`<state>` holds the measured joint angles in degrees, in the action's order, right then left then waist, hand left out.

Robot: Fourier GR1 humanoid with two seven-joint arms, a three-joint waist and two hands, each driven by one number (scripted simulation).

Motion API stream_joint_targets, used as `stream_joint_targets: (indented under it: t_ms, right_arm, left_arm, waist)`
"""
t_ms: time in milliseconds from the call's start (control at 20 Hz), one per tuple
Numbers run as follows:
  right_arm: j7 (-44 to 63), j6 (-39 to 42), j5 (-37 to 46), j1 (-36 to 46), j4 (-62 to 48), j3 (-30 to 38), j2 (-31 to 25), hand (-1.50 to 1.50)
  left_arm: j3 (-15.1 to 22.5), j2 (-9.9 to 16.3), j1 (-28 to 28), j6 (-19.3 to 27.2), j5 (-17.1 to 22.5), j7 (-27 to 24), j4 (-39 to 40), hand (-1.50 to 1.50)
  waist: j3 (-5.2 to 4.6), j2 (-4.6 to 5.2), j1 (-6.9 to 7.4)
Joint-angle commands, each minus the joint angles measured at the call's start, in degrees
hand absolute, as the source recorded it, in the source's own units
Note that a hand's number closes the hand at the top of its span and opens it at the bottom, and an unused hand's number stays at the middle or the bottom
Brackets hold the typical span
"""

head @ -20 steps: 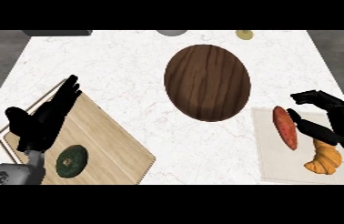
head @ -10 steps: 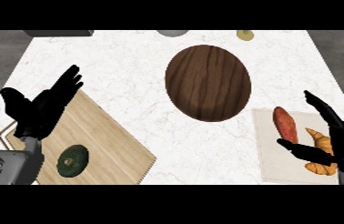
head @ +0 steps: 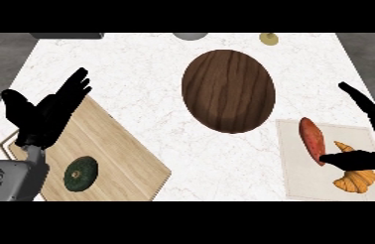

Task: Pick the sweet potato from the placemat and place it in the bowl

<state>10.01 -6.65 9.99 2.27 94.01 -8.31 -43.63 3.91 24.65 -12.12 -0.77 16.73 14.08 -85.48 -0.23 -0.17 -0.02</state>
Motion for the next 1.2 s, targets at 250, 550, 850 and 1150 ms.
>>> stream_joint_targets:
  t_ms: [250, 550, 850, 1150]
  right_arm:
    - [24.6, 17.85, -0.48, 13.95, 3.5, -5.25, -3.02, -1.5]
    - [33.33, 24.64, 1.09, 16.97, 2.99, -7.11, 0.28, -1.5]
    - [38.54, 31.08, 2.32, 15.17, 6.23, -6.84, 1.6, -1.5]
    - [36.9, 34.66, 7.94, 17.01, 0.87, -4.41, 6.33, -1.5]
  left_arm:
    - [-0.93, -0.41, -1.83, -2.0, -1.11, -0.61, 2.59, 0.0]
    - [-2.43, -0.62, 3.13, -4.36, -0.12, -0.88, -1.16, 0.0]
    - [-4.19, -2.21, -1.8, -4.26, -1.72, -0.35, 3.38, 0.0]
    - [-5.28, -3.0, 0.11, -4.84, -3.39, 2.62, -1.31, 0.0]
  waist:
    - [0.16, 0.3, 0.69]
    - [0.2, 0.13, 0.56]
    - [0.2, 0.14, -0.22]
    - [0.23, 0.15, 0.17]
